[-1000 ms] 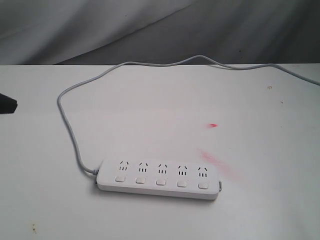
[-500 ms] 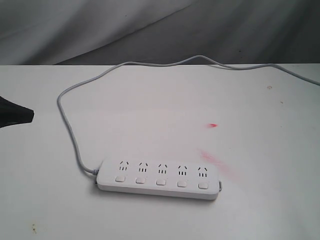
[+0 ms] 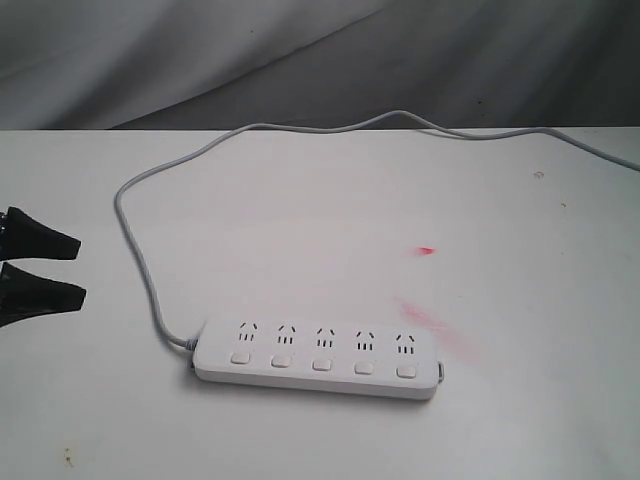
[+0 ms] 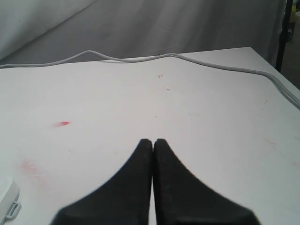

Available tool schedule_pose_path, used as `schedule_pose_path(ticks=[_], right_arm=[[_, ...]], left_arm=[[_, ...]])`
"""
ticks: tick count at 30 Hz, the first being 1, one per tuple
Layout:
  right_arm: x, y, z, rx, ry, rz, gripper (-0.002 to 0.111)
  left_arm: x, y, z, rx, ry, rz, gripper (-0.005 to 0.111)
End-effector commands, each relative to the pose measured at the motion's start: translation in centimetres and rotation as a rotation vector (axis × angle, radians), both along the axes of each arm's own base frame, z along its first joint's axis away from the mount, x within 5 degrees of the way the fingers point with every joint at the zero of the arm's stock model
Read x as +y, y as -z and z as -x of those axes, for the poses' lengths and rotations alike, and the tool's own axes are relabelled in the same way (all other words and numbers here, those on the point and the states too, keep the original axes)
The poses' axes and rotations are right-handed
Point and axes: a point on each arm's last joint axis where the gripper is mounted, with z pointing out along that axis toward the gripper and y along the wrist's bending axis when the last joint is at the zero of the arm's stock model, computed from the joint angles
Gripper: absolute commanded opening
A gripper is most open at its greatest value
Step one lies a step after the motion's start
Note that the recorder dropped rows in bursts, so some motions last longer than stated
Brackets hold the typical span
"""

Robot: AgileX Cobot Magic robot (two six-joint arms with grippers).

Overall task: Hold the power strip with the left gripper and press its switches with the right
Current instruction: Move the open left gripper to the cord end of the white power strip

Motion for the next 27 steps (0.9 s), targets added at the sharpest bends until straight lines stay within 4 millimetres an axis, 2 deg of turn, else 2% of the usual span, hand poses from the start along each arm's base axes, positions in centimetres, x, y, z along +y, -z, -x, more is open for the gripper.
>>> schedule_pose_path(ticks=[1, 4, 7, 17, 20, 22, 25, 27], right_arm=[[0.0, 0.1, 0.0, -0.003, 0.002, 0.01, 0.0], [0.0, 0.1, 0.0, -0.003, 0.002, 0.01, 0.0], [0.0, 0.1, 0.0, -0.003, 0.002, 0.01, 0.0], [0.0, 0.1, 0.0, -0.003, 0.002, 0.01, 0.0], [0.0, 0.1, 0.0, -0.003, 0.002, 0.01, 0.0], [0.0, 0.1, 0.0, -0.003, 0.002, 0.01, 0.0], [0.0, 0.1, 0.0, -0.003, 0.002, 0.01, 0.0], [0.0, 0.1, 0.0, -0.003, 0.002, 0.01, 0.0]], left_arm=[[0.1, 0.5, -0.9, -0.003, 0.045, -0.014, 0.087], [-0.5, 1.0, -1.9, 0.002, 0.1, -0.032, 0.082], [-2.0, 1.6, -2.5, 0.015, 0.185, -0.051, 0.08], [-7.1, 3.6, -2.7, 0.078, 0.417, -0.078, 0.077], [-9.3, 4.0, -2.7, 0.085, 0.481, -0.079, 0.078], [-10.2, 4.3, -3.3, 0.067, 0.44, -0.08, 0.078], [-10.3, 4.0, -4.3, 0.05, 0.444, -0.042, 0.078], [-10.3, 4.4, -5.0, 0.046, 0.406, -0.029, 0.078]])
